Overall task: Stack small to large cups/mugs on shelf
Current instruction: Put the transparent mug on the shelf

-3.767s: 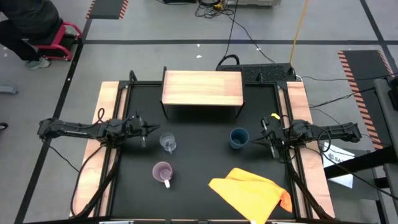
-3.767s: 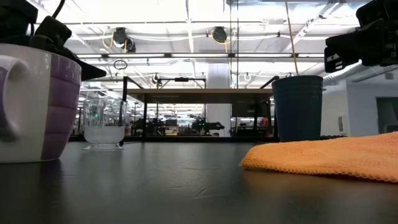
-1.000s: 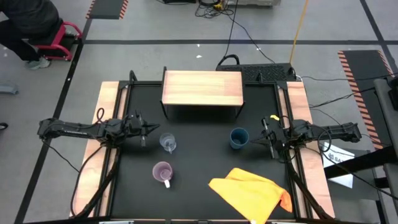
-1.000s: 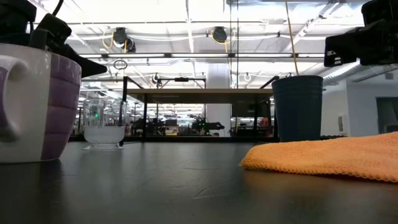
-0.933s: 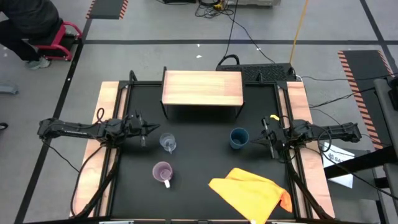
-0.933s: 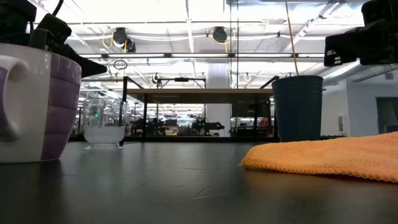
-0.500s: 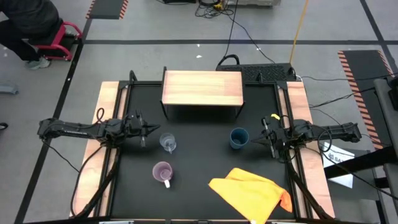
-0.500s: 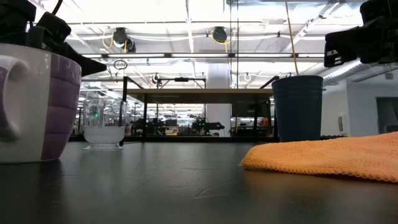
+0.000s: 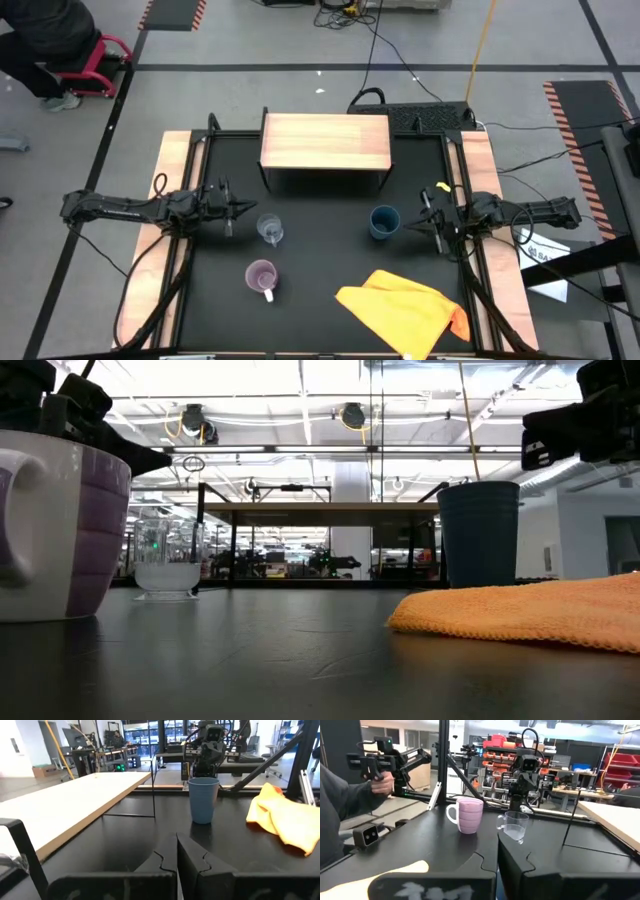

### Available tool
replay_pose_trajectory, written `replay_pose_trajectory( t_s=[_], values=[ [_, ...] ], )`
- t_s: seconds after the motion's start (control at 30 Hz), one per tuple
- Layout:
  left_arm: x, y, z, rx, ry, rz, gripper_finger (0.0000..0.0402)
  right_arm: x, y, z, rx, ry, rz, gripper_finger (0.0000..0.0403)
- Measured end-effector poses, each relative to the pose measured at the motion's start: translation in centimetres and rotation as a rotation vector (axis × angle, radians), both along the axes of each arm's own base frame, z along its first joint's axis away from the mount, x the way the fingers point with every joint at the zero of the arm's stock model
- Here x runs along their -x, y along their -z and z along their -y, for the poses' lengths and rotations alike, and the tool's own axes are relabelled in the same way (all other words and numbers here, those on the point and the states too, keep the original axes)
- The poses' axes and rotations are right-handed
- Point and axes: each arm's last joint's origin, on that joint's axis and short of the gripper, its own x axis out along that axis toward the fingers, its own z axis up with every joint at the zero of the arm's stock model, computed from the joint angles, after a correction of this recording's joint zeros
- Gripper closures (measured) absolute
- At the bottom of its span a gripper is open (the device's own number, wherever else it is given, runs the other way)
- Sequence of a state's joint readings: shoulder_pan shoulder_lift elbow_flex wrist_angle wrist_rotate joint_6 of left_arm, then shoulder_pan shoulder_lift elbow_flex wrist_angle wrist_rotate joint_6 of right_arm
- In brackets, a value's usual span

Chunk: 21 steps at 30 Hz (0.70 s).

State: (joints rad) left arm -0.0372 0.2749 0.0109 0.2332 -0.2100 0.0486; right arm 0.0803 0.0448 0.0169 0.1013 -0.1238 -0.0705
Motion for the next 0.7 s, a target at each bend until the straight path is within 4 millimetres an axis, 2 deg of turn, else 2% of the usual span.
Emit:
replay_pose_trajectory(
  t_s=[0.13,0.23,0.4,0.5,0.7],
  values=[
    [0.0,-0.5,0.0,-0.032,-0.002,-0.016,0.0401,0.0,0.1,0.2,-0.048,0.079,-0.016,0.0403],
    [0.1,-2.2,0.0,-0.008,0.005,-0.012,0.0401,-0.1,0.1,0.4,-0.057,0.142,-0.018,0.0403],
    [0.6,-5.5,-0.1,0.026,-0.008,-0.052,0.0401,-0.1,0.1,0.4,-0.067,0.151,-0.017,0.0403],
    [1.3,-6.2,-0.4,0.083,-0.084,-0.148,0.0401,-0.1,0.1,0.4,-0.072,0.151,-0.018,0.0403],
    [1.4,-7.6,-0.4,0.185,-0.09,-0.179,0.0401,-0.1,0.1,0.4,-0.067,0.151,-0.017,0.0403]
  ],
)
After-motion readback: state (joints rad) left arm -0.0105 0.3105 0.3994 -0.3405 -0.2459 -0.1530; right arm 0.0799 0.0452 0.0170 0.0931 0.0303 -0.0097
